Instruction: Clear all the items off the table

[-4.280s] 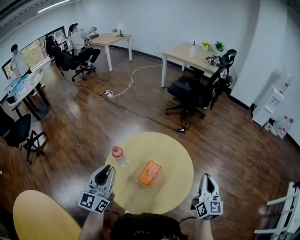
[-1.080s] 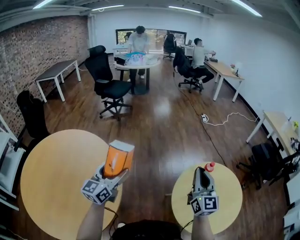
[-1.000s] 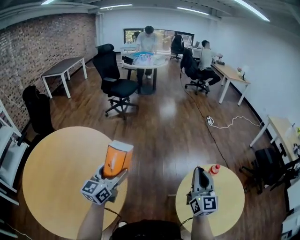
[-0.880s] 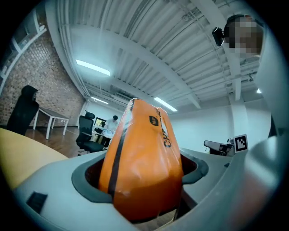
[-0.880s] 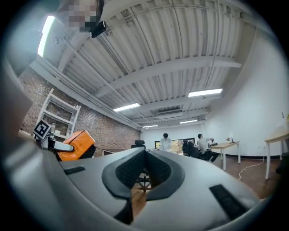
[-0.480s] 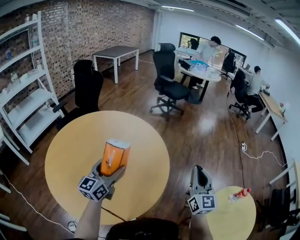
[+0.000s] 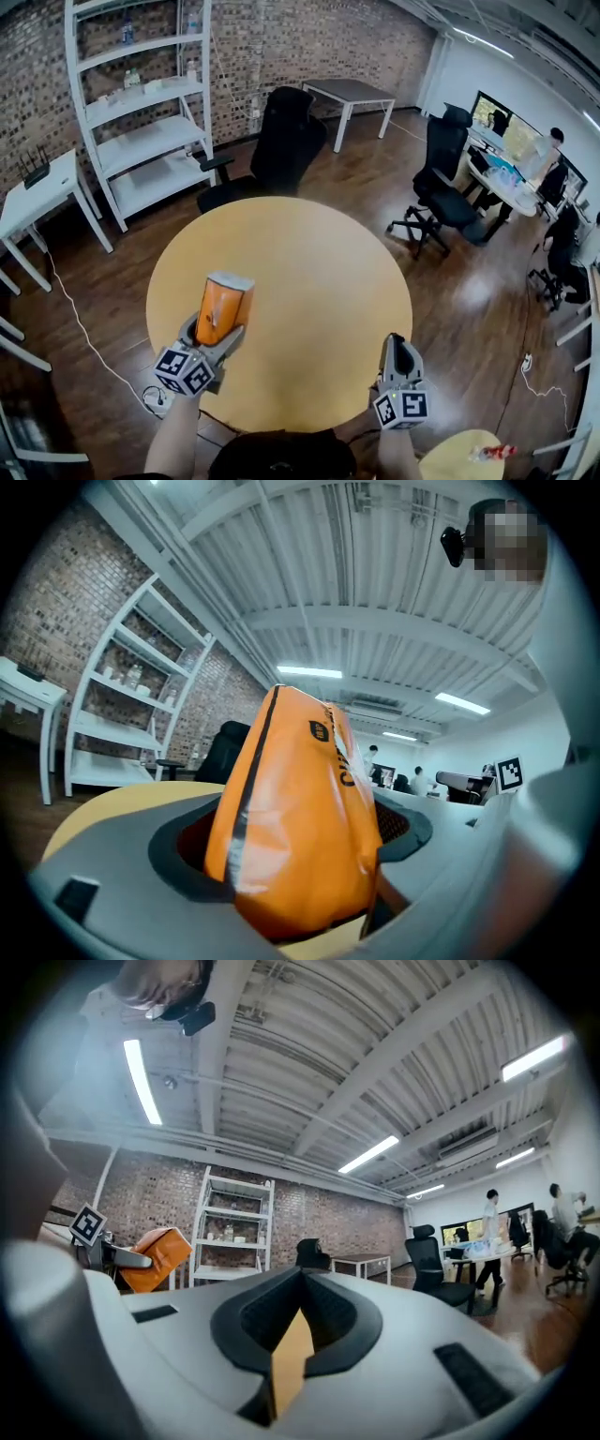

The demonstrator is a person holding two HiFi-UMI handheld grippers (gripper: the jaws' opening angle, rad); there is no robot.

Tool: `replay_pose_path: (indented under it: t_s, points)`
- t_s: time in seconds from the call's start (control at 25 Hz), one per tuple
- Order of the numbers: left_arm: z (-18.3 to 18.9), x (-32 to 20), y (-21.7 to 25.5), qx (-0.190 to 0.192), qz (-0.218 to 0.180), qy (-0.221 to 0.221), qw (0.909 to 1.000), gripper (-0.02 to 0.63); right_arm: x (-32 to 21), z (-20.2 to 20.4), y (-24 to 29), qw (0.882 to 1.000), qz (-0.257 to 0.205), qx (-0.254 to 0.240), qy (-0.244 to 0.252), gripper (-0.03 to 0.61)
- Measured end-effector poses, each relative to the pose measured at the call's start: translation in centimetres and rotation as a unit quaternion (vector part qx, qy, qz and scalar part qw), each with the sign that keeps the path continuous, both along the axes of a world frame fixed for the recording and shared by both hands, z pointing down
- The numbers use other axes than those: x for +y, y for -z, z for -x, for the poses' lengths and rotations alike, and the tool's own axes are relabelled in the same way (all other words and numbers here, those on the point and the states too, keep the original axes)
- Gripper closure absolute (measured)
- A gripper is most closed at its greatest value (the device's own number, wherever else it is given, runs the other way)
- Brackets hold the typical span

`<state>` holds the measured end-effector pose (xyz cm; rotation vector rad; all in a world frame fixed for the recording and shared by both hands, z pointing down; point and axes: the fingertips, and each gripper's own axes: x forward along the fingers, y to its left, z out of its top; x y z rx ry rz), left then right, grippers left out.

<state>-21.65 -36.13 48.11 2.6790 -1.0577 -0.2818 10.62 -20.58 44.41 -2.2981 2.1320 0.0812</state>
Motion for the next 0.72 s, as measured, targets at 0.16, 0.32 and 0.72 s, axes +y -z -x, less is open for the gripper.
replay_pose_path:
  t_s: [0.16,0.32,0.72]
  points:
    - [4.9,-1.1,-2.0,-0.006,0.028,0.078,0.9965,0.21,-4.1,2.5,-1.1,0.999,0.025,-0.007,0.046,0.575]
    - [7.0,-1.6,-3.0,-0.023,0.048,0.13,0.99,0.21,-8.1,2.9,-1.6,0.996,0.034,-0.006,0.087,0.575]
    - [7.0,-4.1,-10.2,-0.087,0.155,0.19,0.9655,0.209,-13.6,3.4,-5.6,0.987,0.088,-0.041,0.126,0.575]
